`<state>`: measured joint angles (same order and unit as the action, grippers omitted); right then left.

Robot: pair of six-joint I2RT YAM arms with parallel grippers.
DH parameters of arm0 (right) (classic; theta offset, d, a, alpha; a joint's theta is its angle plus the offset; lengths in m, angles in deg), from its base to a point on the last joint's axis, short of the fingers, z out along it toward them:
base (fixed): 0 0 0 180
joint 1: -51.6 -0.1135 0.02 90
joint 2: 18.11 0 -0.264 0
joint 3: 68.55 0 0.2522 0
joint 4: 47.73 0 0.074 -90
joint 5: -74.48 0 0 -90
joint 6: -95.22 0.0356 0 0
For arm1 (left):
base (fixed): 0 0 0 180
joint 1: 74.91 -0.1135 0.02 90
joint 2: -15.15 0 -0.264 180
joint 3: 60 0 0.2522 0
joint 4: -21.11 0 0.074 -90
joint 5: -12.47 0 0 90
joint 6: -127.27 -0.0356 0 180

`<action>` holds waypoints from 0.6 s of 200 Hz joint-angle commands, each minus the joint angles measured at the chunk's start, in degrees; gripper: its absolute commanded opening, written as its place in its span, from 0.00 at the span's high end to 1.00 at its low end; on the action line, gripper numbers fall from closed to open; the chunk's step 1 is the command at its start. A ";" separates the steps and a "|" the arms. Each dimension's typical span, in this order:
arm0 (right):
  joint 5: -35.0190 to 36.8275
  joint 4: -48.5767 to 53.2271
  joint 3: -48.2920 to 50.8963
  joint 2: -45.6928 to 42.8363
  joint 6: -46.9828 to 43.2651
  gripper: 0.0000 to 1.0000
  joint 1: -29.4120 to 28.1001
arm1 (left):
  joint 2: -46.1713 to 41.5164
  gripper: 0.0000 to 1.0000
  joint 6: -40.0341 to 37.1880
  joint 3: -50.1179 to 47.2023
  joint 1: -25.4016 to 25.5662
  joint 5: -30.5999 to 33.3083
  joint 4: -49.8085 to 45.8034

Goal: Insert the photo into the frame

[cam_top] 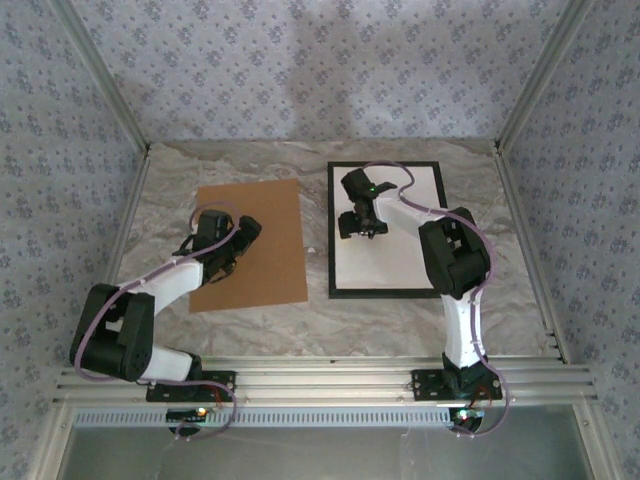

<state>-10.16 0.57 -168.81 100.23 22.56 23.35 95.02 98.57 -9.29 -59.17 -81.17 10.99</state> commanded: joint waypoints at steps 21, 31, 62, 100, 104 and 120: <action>-2.51 0.33 -1.87 1.19 -2.80 0.23 -0.49 | -1.32 0.01 -1.42 -0.32 -0.54 -0.23 -1.44; -1.80 0.70 -2.01 1.10 -3.63 0.23 -0.48 | -1.32 0.01 -1.37 -0.33 -0.54 -0.25 -1.49; 0.68 0.99 -2.74 0.25 -6.56 0.23 -0.02 | -1.21 0.02 -1.44 -0.36 -0.63 -0.25 -1.36; 1.84 1.40 -2.74 -3.42 -7.07 0.20 -0.12 | -1.56 0.01 -1.63 -0.43 -1.06 -0.14 -1.49; 1.76 1.38 -2.60 -3.95 -6.91 0.19 -0.07 | -1.67 0.01 -1.74 -0.47 -1.22 -0.12 -1.53; 0.72 0.21 -1.35 -6.47 -5.29 0.01 0.01 | -2.07 0.01 -2.23 -0.39 -2.30 -0.15 -1.78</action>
<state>-9.72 0.77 -170.26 99.25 16.79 23.33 95.00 97.91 -9.33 -60.04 -81.17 10.31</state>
